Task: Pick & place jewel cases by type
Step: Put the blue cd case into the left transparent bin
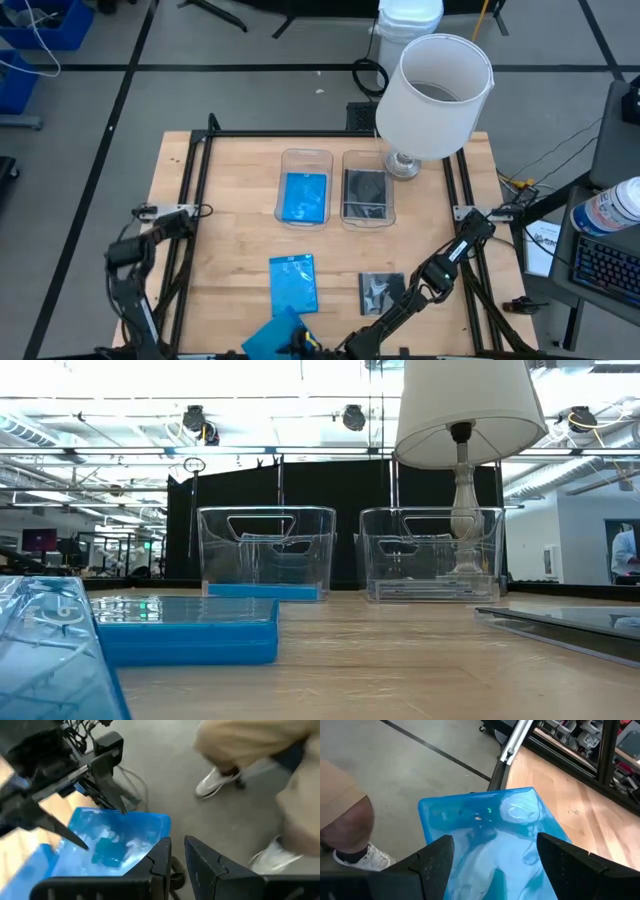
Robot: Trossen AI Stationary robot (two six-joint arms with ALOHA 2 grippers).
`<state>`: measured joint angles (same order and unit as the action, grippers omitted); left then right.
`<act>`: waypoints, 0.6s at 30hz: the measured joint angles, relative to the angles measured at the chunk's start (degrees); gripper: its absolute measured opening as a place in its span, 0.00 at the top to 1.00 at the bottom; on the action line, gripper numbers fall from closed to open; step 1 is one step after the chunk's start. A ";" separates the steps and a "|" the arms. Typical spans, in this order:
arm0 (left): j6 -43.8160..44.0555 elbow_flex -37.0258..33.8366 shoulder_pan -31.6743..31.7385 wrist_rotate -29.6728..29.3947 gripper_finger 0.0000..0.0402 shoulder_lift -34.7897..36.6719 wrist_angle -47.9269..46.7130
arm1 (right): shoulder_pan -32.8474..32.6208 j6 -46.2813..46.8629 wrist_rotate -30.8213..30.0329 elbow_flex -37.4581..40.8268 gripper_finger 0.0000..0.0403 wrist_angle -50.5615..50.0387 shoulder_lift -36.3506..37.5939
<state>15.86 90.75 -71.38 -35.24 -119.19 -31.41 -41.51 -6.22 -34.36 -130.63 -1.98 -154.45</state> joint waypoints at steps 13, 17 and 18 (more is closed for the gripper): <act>-5.05 8.33 1.97 1.92 0.84 -7.83 -4.00 | 1.10 7.78 1.69 0.02 0.32 -2.12 0.00; -5.39 8.36 2.98 4.72 0.84 -7.77 -3.80 | 1.67 11.03 2.26 0.02 0.32 -3.43 0.00; -5.96 8.36 3.24 5.11 0.82 -7.77 -3.89 | 1.79 11.56 3.07 0.02 0.32 -3.59 0.02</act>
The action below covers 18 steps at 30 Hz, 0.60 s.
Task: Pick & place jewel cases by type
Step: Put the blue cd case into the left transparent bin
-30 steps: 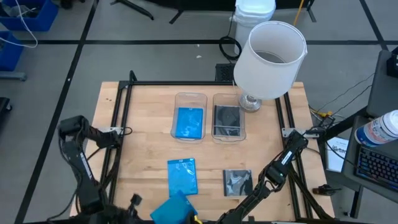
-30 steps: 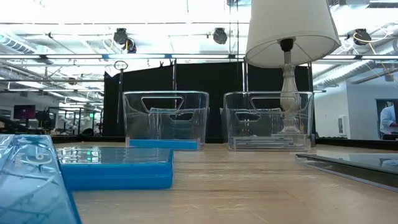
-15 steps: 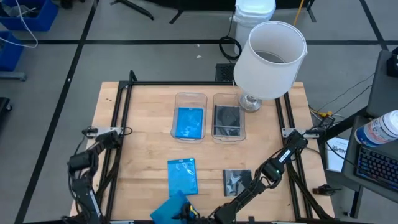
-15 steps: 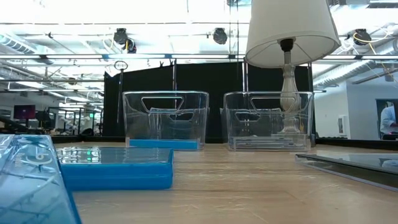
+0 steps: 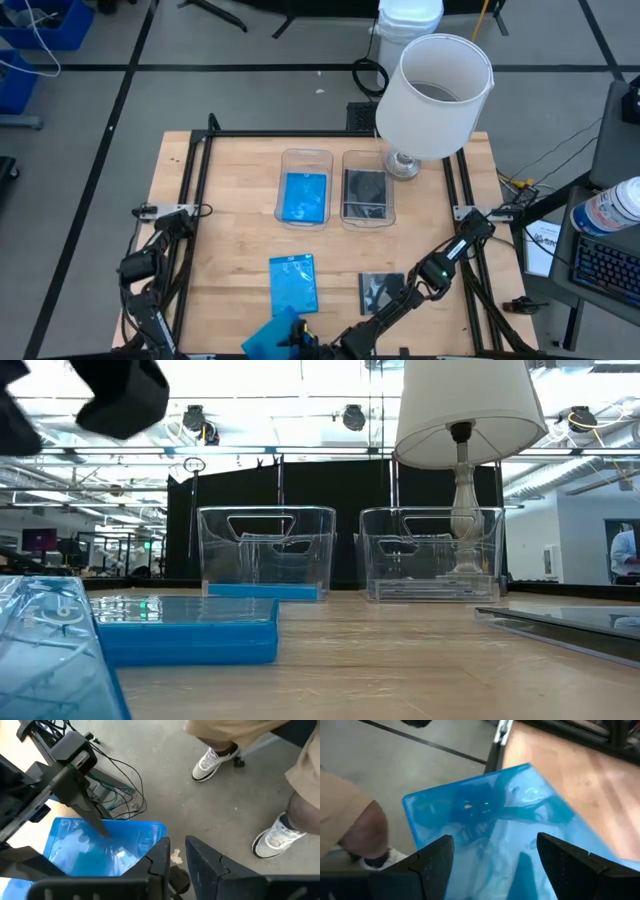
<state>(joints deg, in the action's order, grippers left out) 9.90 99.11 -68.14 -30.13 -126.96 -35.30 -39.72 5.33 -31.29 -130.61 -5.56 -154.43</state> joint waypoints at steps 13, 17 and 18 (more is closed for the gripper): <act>-9.64 0.08 0.79 0.81 0.40 -1.02 -0.75 | 1.42 4.31 1.96 0.02 0.32 0.09 0.00; -10.94 -0.09 -0.81 -3.96 0.29 -4.14 -7.61 | 2.33 6.40 3.90 0.02 0.32 -0.14 0.00; -10.21 -0.11 -1.18 -4.85 0.27 -4.70 -9.45 | 2.62 7.02 4.74 0.02 0.32 -0.05 0.00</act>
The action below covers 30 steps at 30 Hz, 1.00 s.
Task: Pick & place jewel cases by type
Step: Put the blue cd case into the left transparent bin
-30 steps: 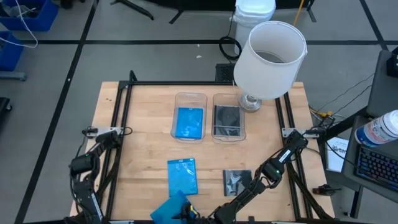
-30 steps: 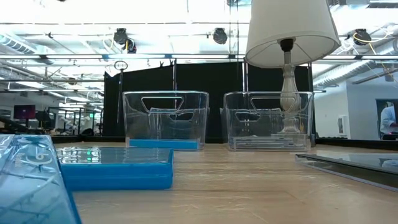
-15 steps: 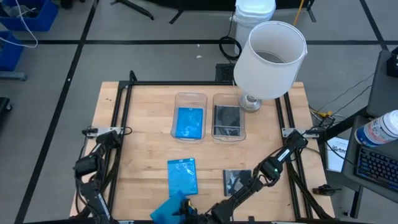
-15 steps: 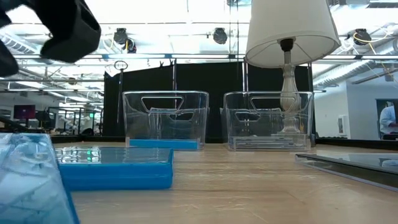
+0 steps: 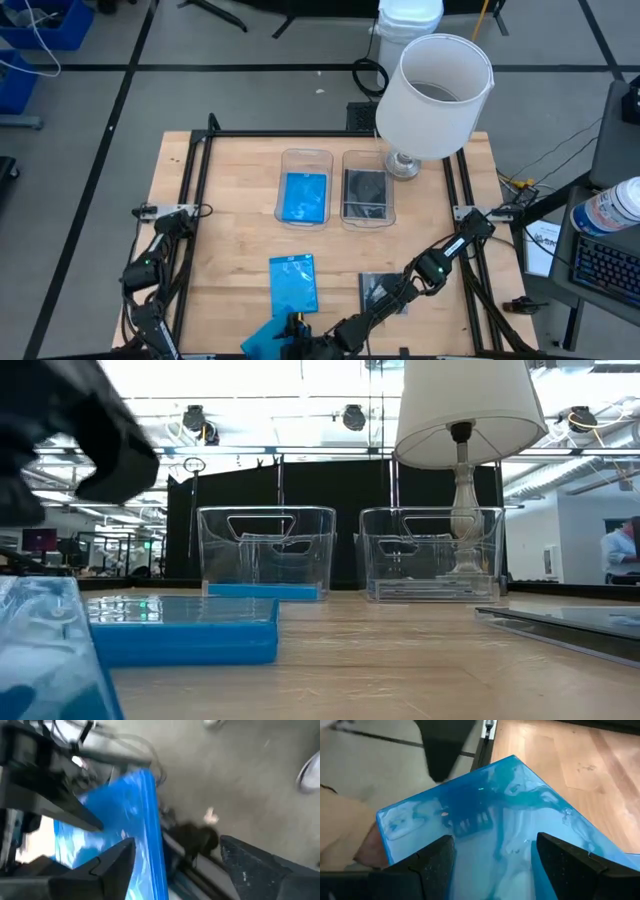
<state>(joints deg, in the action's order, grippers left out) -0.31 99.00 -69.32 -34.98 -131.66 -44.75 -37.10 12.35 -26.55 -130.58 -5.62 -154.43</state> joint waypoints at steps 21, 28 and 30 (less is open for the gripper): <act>15.90 0.68 -0.83 -6.52 0.22 -1.51 -19.47 | 1.64 6.06 5.69 10.89 0.32 18.04 0.54; 15.92 0.98 -0.54 -7.85 0.40 -5.34 -19.39 | 1.64 5.47 6.76 11.96 0.32 19.62 0.53; 15.97 0.99 -0.64 -8.47 0.48 -5.46 -19.43 | 1.49 4.98 6.83 11.98 0.32 19.46 0.63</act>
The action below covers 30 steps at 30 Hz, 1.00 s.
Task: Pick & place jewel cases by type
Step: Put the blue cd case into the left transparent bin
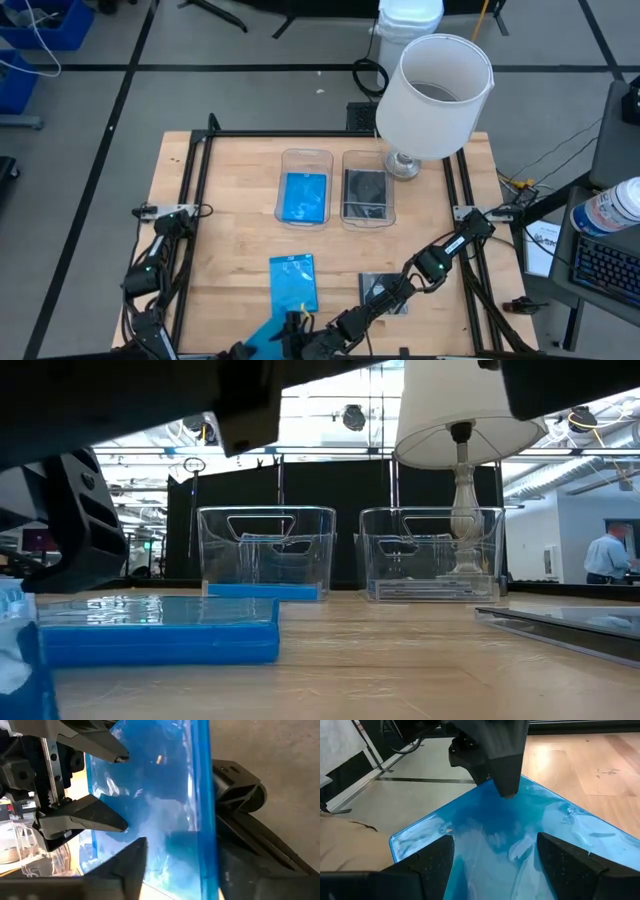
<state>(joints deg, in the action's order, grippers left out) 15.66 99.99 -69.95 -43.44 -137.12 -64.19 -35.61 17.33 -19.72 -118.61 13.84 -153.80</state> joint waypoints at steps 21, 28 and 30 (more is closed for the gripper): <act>14.80 0.34 -1.20 -9.82 0.89 0.13 -17.89 | -5.04 -18.47 -6.42 0.15 0.32 -7.74 14.18; 23.99 1.59 -2.27 -12.45 0.89 0.13 -25.93 | -9.56 -20.81 -24.33 0.21 0.32 -9.62 18.68; 22.67 2.43 -2.77 -14.08 0.89 0.14 -25.83 | -10.49 -20.83 -26.68 0.17 0.32 -9.53 18.85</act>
<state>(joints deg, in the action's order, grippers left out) 38.34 102.41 -72.72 -57.52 -136.98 -90.02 -46.10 -3.50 -46.40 -118.43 4.31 -134.95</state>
